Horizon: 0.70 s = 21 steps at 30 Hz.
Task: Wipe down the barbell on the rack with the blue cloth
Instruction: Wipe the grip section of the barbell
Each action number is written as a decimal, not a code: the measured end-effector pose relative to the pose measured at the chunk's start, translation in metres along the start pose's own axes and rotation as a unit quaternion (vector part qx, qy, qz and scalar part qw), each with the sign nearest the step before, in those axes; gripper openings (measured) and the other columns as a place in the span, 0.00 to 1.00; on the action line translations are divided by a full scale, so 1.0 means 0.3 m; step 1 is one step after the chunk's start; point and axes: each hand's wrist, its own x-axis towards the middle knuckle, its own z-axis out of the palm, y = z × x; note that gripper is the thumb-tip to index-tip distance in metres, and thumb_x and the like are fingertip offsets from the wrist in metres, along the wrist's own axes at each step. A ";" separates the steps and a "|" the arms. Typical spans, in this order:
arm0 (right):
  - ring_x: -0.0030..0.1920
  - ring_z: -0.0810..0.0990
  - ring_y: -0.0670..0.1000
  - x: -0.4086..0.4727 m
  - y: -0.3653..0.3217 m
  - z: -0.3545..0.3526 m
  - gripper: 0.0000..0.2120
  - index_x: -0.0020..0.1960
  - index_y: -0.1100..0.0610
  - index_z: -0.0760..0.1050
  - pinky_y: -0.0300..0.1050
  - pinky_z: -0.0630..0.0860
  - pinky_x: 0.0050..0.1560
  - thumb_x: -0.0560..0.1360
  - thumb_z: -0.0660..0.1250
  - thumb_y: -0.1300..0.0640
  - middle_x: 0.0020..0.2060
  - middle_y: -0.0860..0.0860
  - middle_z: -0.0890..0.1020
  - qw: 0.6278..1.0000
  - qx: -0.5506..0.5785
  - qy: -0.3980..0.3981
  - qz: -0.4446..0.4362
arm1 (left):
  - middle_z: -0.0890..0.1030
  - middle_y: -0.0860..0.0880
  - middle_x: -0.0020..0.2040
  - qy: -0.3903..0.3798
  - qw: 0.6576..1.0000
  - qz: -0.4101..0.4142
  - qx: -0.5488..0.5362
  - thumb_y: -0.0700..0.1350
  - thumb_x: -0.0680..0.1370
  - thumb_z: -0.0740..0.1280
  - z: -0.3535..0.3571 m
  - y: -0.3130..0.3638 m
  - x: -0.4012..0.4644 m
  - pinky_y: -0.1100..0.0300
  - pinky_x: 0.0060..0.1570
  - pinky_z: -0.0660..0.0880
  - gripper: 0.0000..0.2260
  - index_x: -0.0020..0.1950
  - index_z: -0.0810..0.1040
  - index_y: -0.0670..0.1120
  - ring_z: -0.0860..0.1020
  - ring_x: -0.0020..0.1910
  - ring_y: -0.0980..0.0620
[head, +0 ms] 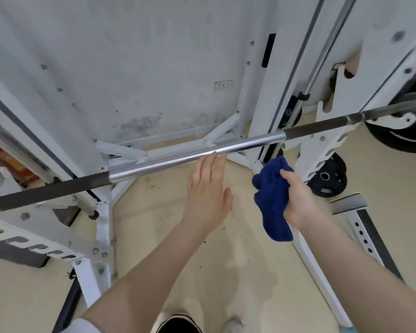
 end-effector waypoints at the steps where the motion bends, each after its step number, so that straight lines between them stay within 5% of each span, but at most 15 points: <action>1: 0.58 0.76 0.54 0.011 -0.043 -0.011 0.19 0.66 0.55 0.71 0.48 0.71 0.62 0.78 0.61 0.49 0.56 0.52 0.78 0.998 -0.054 0.026 -0.021 | 0.64 0.43 0.72 -0.011 1.000 0.002 0.005 0.41 0.73 0.66 0.014 0.025 0.027 0.50 0.71 0.56 0.30 0.73 0.60 0.43 0.59 0.72 0.42; 6: 0.49 0.76 0.51 0.072 -0.236 -0.016 0.14 0.65 0.48 0.68 0.45 0.72 0.47 0.80 0.57 0.51 0.53 0.49 0.77 0.979 -0.132 0.063 -0.140 | 0.70 0.40 0.68 -0.002 0.999 0.038 0.001 0.39 0.72 0.67 0.069 0.097 0.182 0.43 0.66 0.63 0.20 0.64 0.73 0.41 0.63 0.69 0.38; 8: 0.51 0.74 0.49 0.096 -0.298 -0.010 0.16 0.68 0.49 0.65 0.44 0.70 0.50 0.81 0.54 0.56 0.55 0.48 0.74 0.950 -0.181 0.072 -0.245 | 0.74 0.39 0.63 0.017 0.998 0.068 -0.002 0.37 0.69 0.68 0.101 0.113 0.251 0.45 0.59 0.68 0.18 0.59 0.75 0.40 0.66 0.65 0.40; 10: 0.56 0.71 0.49 0.116 -0.357 -0.014 0.21 0.72 0.53 0.61 0.44 0.67 0.59 0.80 0.51 0.64 0.61 0.51 0.70 0.878 -0.277 0.090 -0.381 | 0.77 0.39 0.59 0.010 0.995 0.100 -0.004 0.36 0.68 0.67 0.134 0.133 0.328 0.50 0.54 0.70 0.16 0.56 0.77 0.37 0.69 0.60 0.41; 12: 0.61 0.67 0.49 0.147 -0.412 -0.024 0.26 0.73 0.56 0.60 0.40 0.63 0.62 0.77 0.53 0.69 0.67 0.53 0.66 0.764 -0.400 0.119 -0.492 | 0.76 0.39 0.60 -0.056 0.991 0.118 0.015 0.37 0.73 0.65 0.157 0.159 0.403 0.48 0.57 0.72 0.15 0.59 0.76 0.37 0.71 0.59 0.40; 15: 0.69 0.62 0.55 0.243 -0.447 -0.013 0.25 0.74 0.53 0.61 0.50 0.60 0.69 0.78 0.57 0.63 0.71 0.53 0.65 0.598 -0.610 0.090 -0.513 | 0.71 0.46 0.67 -0.147 0.981 0.091 0.092 0.47 0.79 0.60 0.191 0.194 0.503 0.54 0.62 0.64 0.19 0.69 0.67 0.44 0.68 0.65 0.45; 18: 0.72 0.59 0.50 0.332 -0.386 0.005 0.25 0.70 0.48 0.67 0.56 0.47 0.73 0.79 0.44 0.43 0.69 0.45 0.69 0.553 -0.736 -0.024 -0.390 | 0.74 0.47 0.63 -0.161 0.974 0.077 0.142 0.51 0.79 0.60 0.227 0.219 0.565 0.53 0.58 0.67 0.17 0.65 0.70 0.46 0.72 0.61 0.45; 21: 0.63 0.68 0.48 0.389 -0.362 -0.013 0.35 0.63 0.48 0.73 0.48 0.50 0.69 0.72 0.34 0.42 0.60 0.43 0.76 0.523 -0.721 -0.019 -0.454 | 0.78 0.47 0.55 -0.152 0.975 0.069 0.144 0.52 0.79 0.59 0.244 0.220 0.609 0.55 0.48 0.68 0.13 0.58 0.73 0.46 0.76 0.53 0.45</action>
